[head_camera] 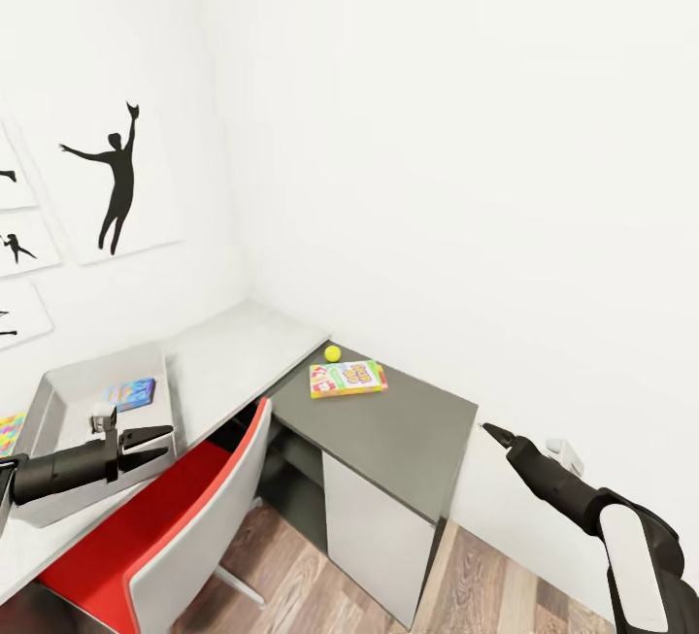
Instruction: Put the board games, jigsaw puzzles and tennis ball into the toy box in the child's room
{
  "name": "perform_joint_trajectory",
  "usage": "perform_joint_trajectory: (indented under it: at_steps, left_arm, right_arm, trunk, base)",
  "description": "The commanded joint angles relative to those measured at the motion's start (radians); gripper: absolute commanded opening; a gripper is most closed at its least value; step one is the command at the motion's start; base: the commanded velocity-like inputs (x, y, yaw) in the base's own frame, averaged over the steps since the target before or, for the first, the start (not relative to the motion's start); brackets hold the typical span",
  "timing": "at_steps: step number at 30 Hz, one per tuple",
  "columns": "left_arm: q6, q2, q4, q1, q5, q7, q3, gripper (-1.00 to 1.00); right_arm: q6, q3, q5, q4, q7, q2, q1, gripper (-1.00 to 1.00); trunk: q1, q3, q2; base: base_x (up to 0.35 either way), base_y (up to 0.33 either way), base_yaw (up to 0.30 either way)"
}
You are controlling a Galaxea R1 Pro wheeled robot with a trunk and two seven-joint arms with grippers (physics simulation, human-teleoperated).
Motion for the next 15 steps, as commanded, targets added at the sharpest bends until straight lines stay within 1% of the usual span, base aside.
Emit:
perform_joint_trajectory:
  at_steps: [1, 15]
  left_arm:
    - [0.01, 0.0, -0.001, -0.001, -0.01, -0.009, 0.002, 1.0]
    - [0.01, 0.0, -0.001, -0.001, -0.01, -0.009, 0.002, 1.0]
  right_arm:
    - [0.006, -0.003, 0.008, 0.0, 0.009, 0.001, -0.002, 1.0]
    - [0.006, -0.003, 0.008, 0.0, 0.009, 0.001, -0.003, 1.0]
  trunk:
    - [0.001, -0.002, -0.002]
    - [0.001, -0.002, -0.002]
  base:
    - [0.0, 0.0, -0.277]
    - [0.0, 0.0, -0.277]
